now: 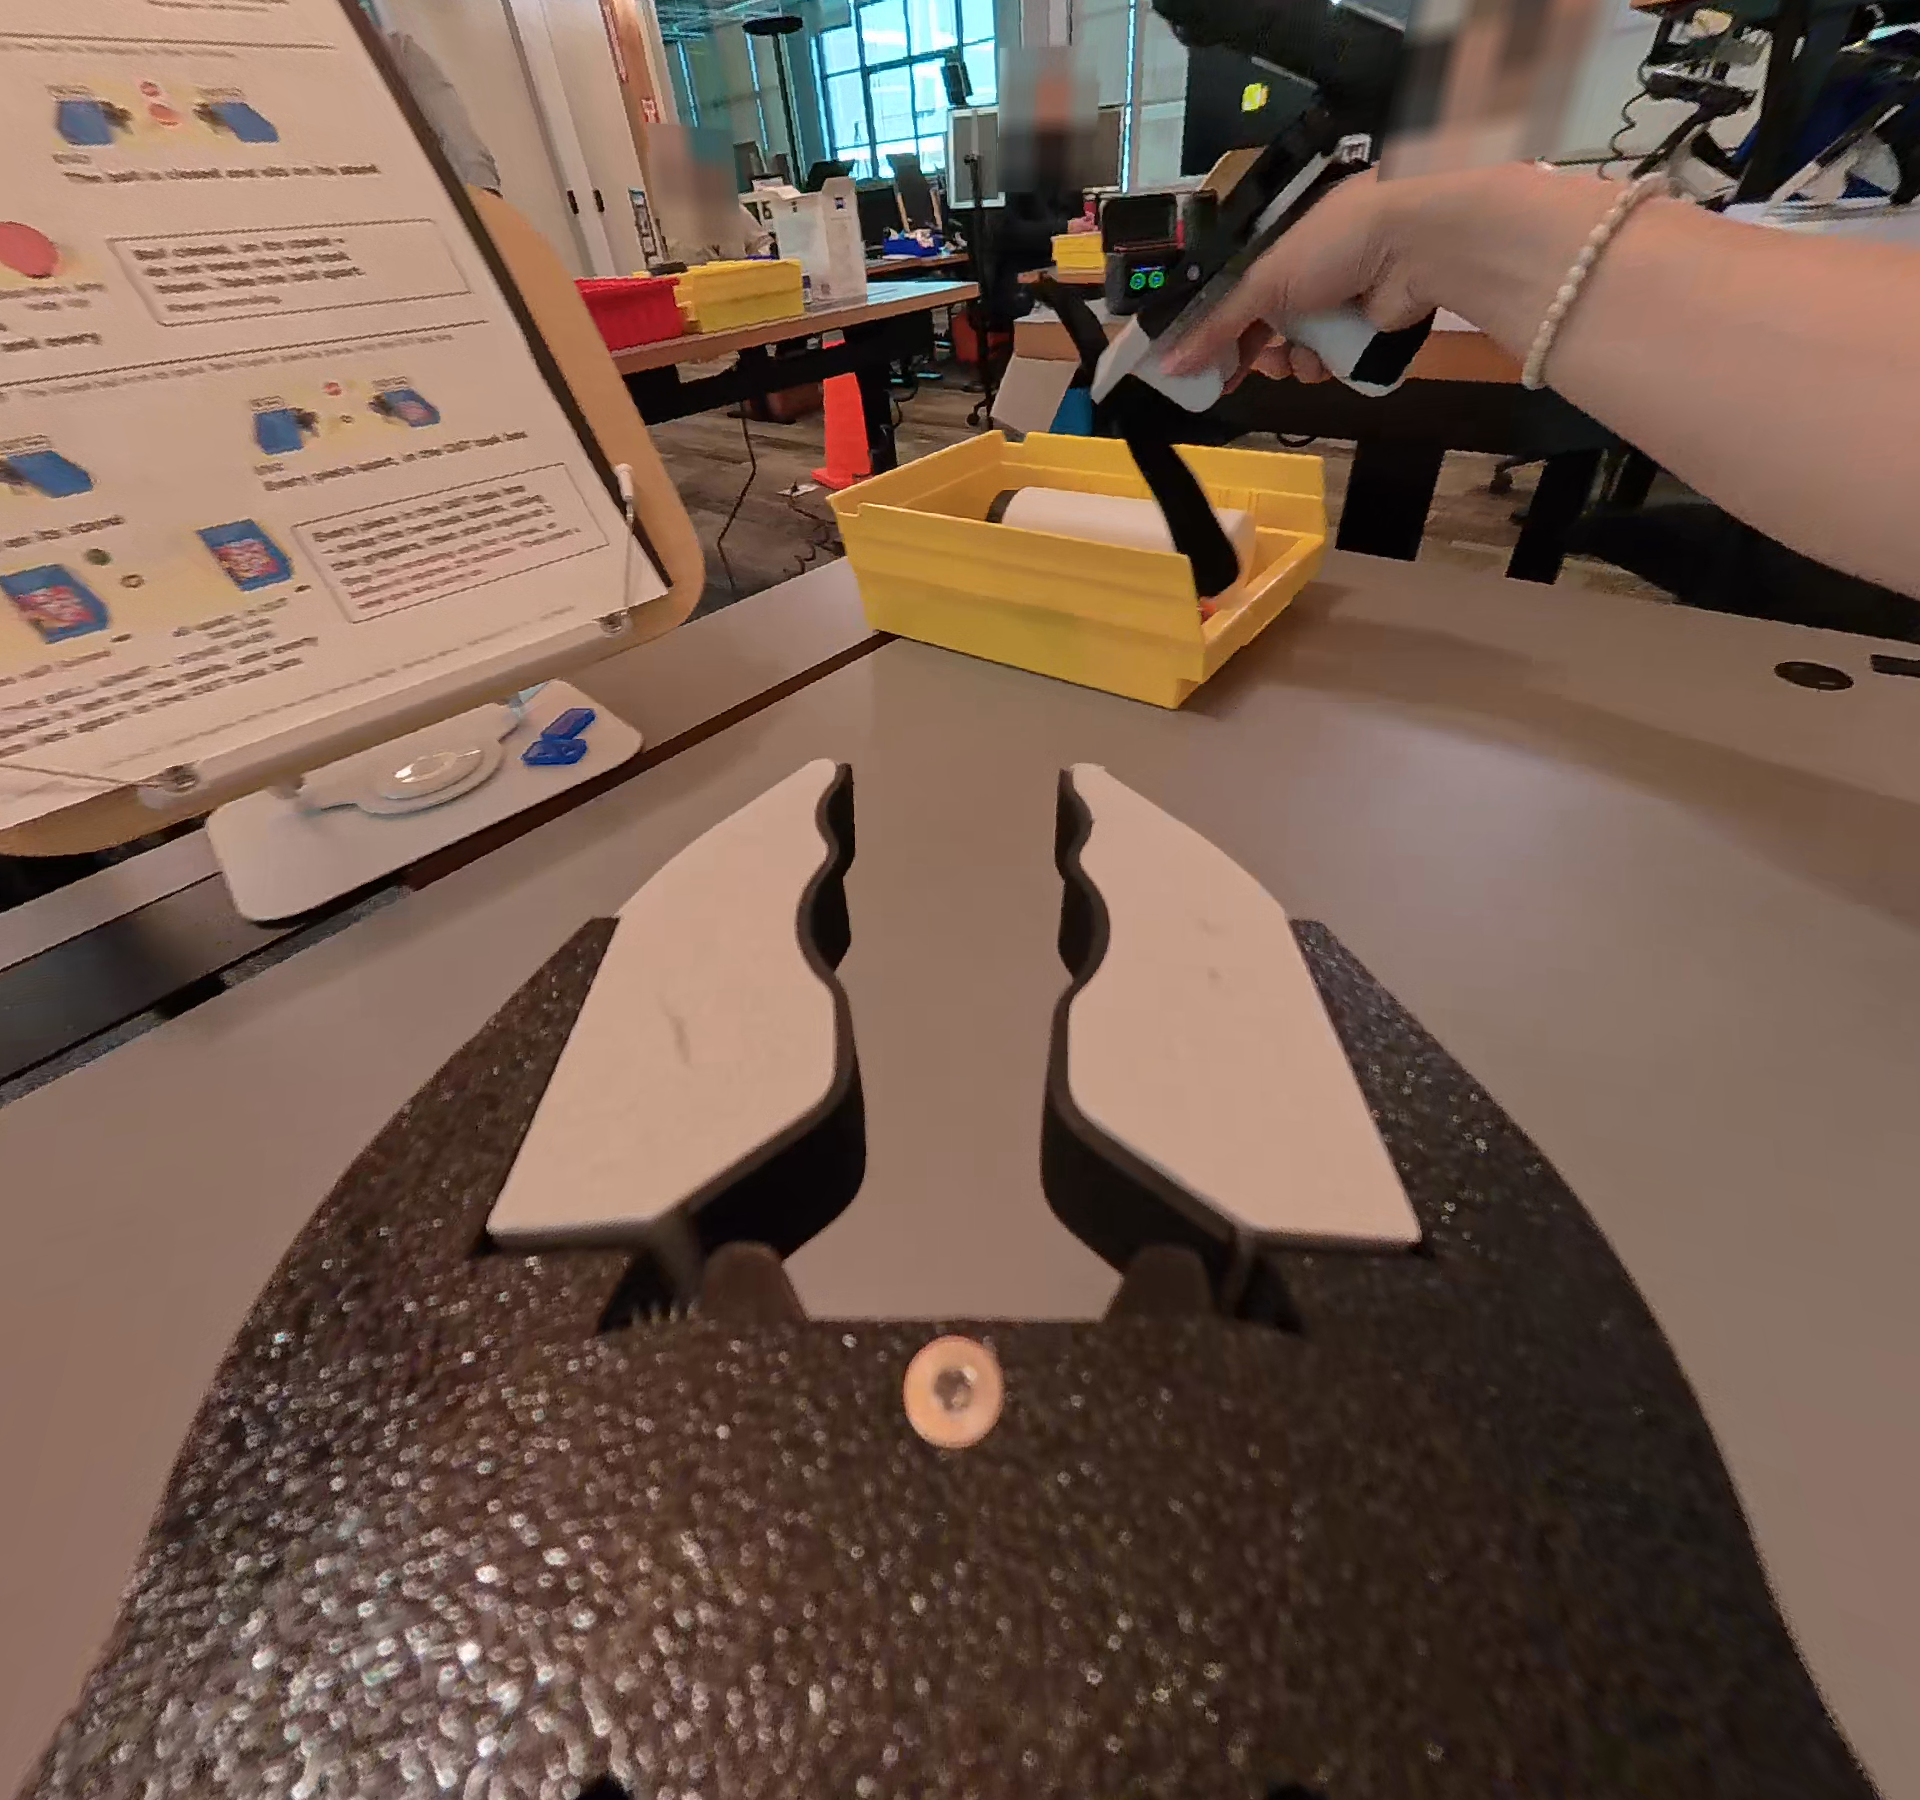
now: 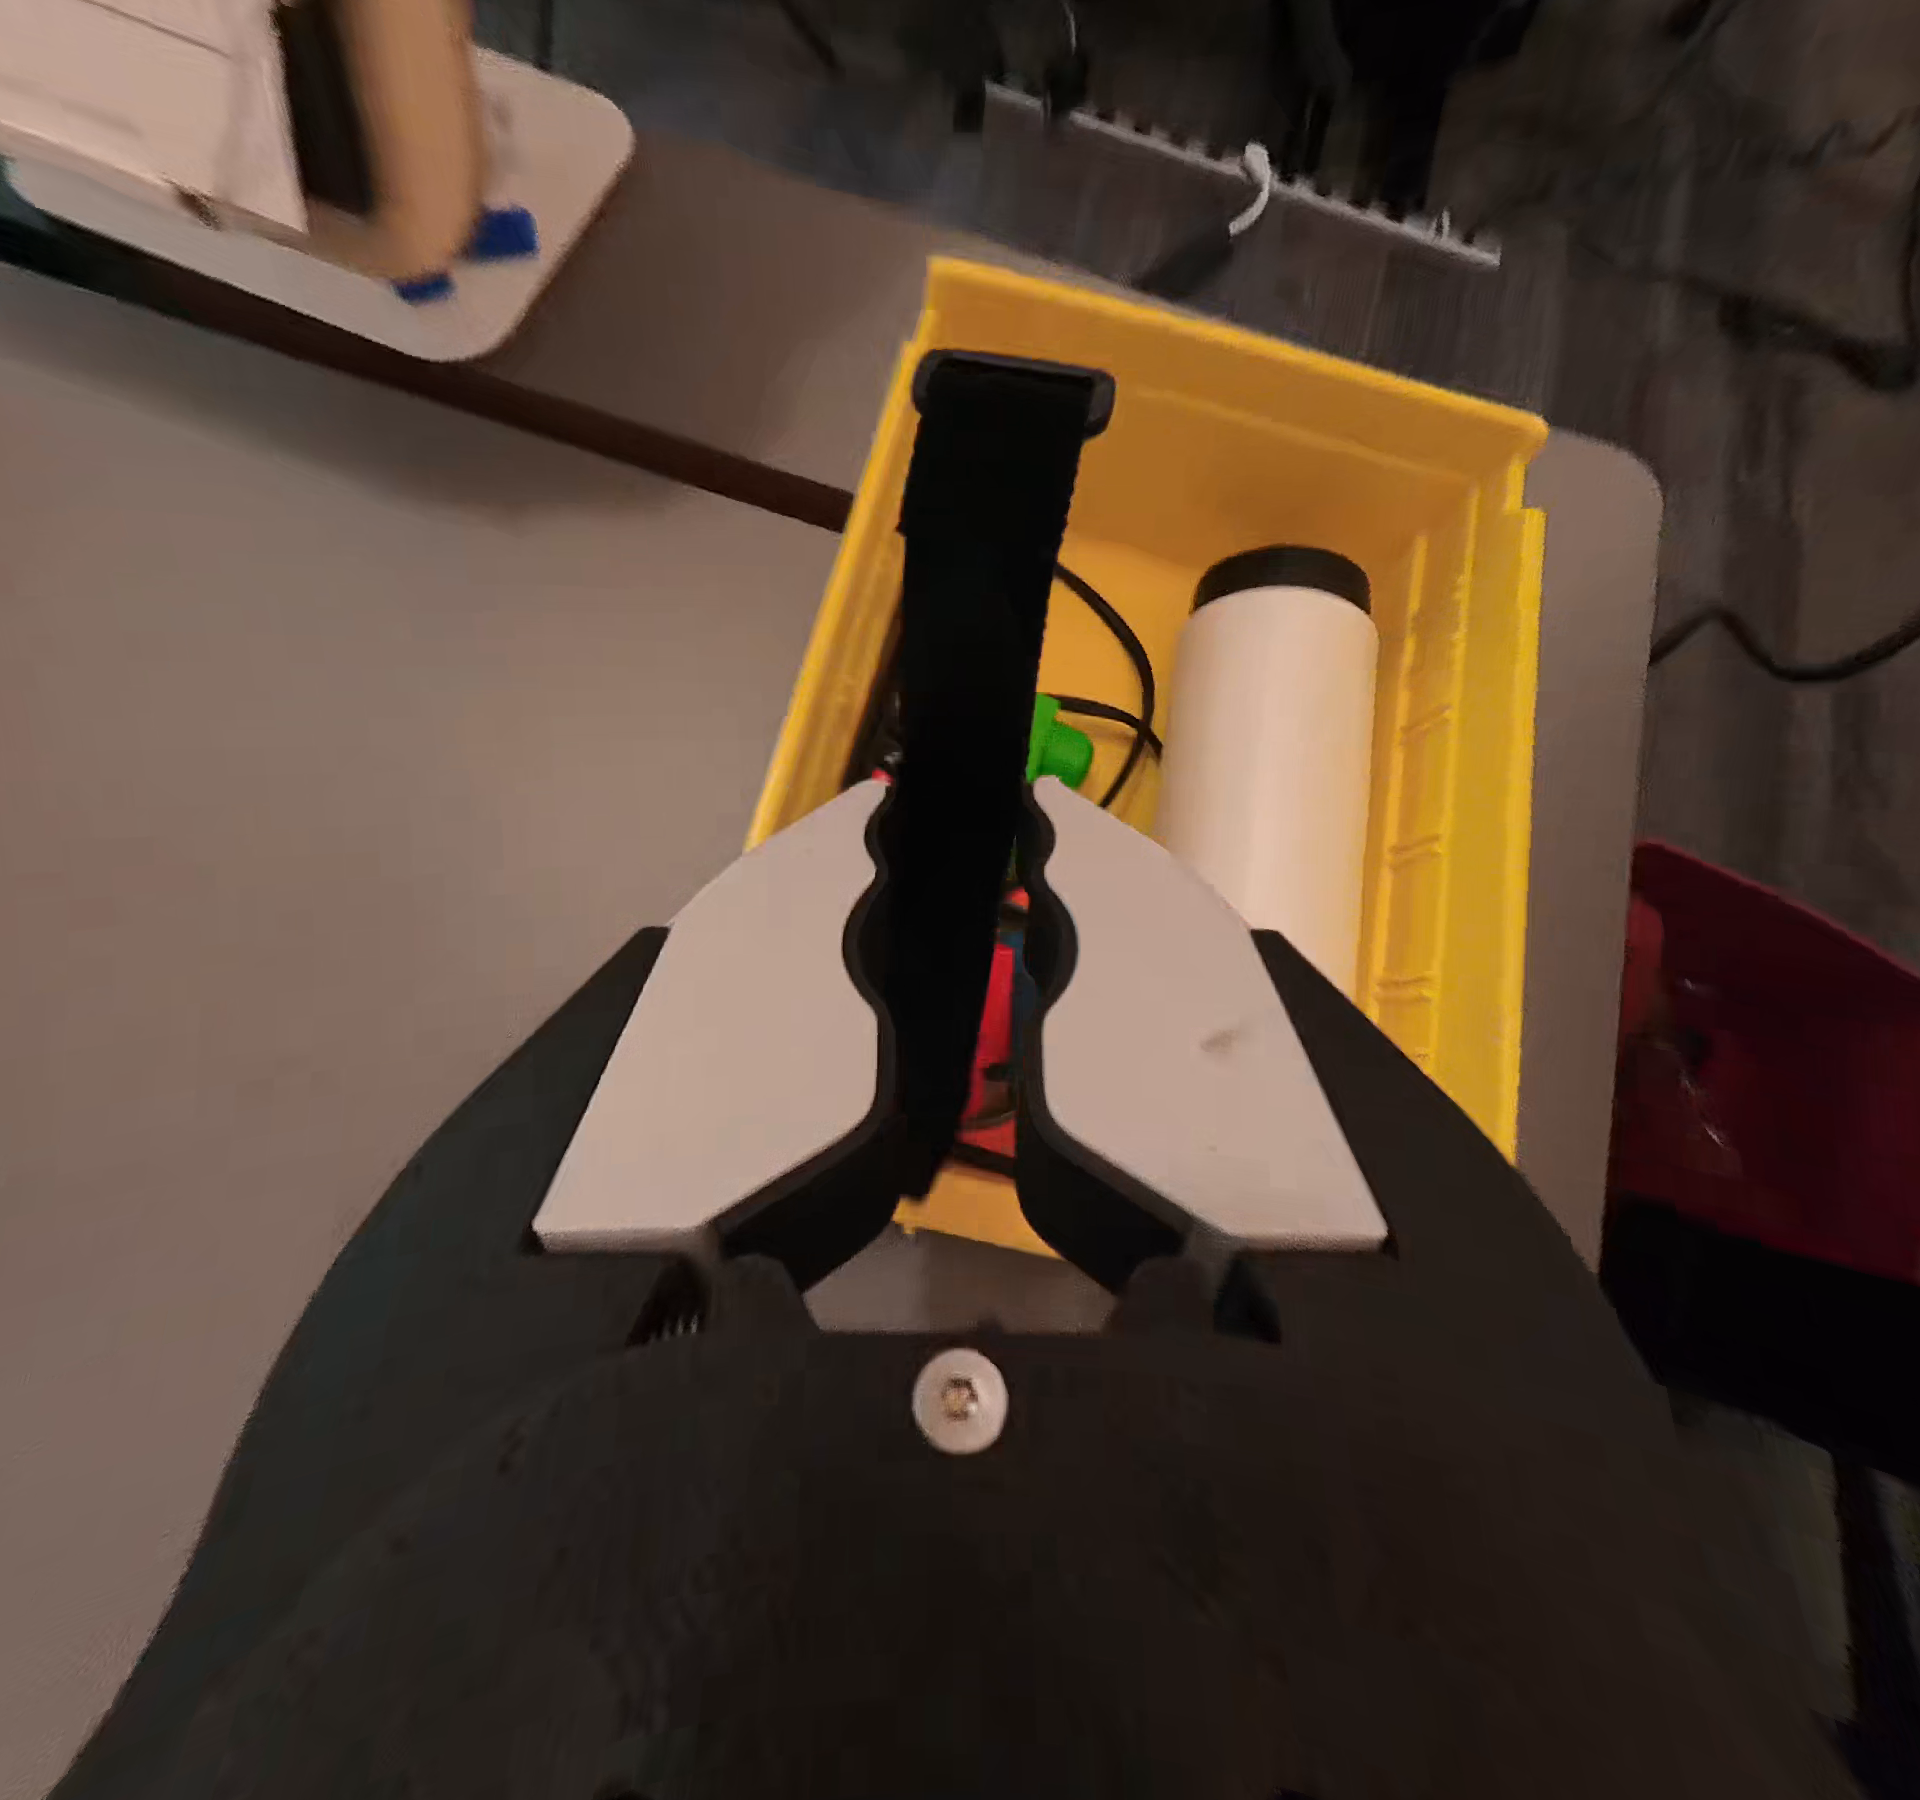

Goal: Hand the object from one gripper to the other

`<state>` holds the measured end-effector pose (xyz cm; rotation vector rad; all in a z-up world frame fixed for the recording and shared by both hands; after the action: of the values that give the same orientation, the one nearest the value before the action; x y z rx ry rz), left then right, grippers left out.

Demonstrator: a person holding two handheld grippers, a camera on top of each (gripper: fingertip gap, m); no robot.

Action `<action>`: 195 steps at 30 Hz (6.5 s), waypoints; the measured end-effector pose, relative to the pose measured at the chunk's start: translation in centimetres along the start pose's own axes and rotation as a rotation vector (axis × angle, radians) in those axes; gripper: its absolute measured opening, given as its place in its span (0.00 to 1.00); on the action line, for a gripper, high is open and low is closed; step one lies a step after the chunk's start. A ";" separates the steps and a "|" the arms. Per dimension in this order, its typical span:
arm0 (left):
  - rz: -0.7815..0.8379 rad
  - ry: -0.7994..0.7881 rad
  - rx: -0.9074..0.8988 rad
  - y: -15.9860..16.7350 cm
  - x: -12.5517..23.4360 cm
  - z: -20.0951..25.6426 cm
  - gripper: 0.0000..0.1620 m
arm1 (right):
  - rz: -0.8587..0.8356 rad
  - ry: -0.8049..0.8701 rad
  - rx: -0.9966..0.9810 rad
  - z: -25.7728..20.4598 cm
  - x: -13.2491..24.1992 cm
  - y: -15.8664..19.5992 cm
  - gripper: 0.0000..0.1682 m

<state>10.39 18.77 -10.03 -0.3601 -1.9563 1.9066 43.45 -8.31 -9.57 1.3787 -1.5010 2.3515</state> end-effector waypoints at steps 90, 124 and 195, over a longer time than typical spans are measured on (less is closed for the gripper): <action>0.144 -0.388 0.218 -11.0 11.5 -22.5 0.06 | 0.801 -0.636 0.050 -30.3 9.0 1.3 0.46; 0.137 0.313 -0.027 -7.3 3.1 2.2 0.24 | 0.834 -0.993 0.110 -31.7 16.0 4.5 0.07; 0.077 0.262 -0.002 -6.6 -0.3 2.1 0.07 | 0.951 -0.716 0.153 -29.4 15.2 3.6 0.18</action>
<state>10.28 16.42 -3.48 -0.6593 -1.7949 1.7996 13.33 5.44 -5.91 2.0111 -2.7121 2.5570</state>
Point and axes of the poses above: each gripper's, where its closed fingertips meet, x back along the fingers, y out of its underside, z = x × y across the jaws, the point moved 3 cm from there along x, back along the fingers, and after that the axes turned 4 degrees about x, right-handed, at the moved point
